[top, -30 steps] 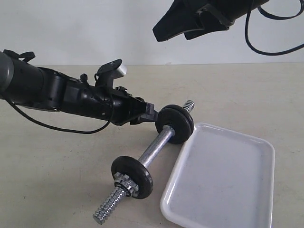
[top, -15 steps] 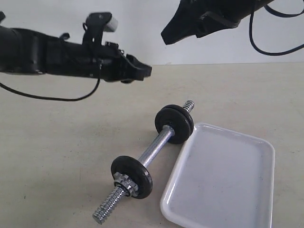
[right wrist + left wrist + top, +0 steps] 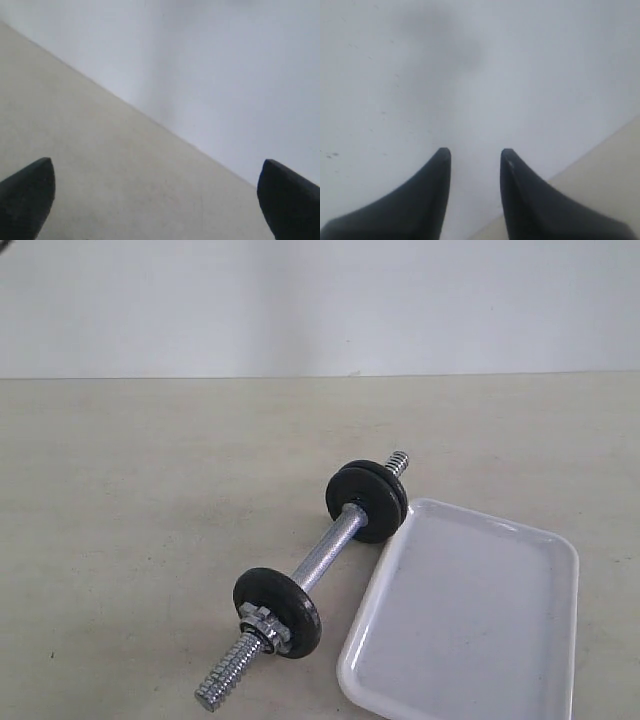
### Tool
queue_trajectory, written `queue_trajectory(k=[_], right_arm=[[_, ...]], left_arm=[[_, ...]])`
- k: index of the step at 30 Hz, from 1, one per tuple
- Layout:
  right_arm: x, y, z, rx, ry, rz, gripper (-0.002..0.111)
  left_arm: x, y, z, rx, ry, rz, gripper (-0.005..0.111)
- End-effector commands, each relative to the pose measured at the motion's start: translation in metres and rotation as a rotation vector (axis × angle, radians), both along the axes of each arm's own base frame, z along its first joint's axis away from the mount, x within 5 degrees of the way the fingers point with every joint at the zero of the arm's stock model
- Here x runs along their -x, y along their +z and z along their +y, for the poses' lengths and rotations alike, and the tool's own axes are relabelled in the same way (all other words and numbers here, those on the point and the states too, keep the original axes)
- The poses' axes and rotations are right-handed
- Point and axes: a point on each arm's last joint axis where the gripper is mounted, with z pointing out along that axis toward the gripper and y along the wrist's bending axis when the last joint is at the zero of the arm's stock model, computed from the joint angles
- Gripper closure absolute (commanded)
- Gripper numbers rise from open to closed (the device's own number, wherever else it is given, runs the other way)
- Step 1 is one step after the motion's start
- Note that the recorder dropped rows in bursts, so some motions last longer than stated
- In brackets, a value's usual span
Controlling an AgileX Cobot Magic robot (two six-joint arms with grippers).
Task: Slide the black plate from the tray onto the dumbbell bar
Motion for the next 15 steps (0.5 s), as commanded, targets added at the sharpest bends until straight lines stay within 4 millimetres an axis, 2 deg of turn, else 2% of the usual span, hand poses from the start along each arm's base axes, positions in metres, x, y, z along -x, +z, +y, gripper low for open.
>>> queue_trajectory(k=[1,6,11,15], right_arm=[[0.042,0.041,-0.011,-0.029,-0.014,-0.142,0.004],[0.085,0.07,-0.02,-0.043,-0.008,-0.244,0.004],[0.122,0.09,-0.028,-0.077,-0.011,-0.325,0.004],[0.152,0.102,-0.035,-0.093,-0.014,-0.381,0.004]], left_arm=[[0.028,0.034,0.017,0.025,0.059,-0.099,0.079],[0.055,0.059,0.027,0.058,0.067,-0.181,0.085],[0.083,0.081,0.036,0.089,0.056,-0.262,0.091],[0.109,0.097,0.042,0.115,0.025,-0.336,0.102]])
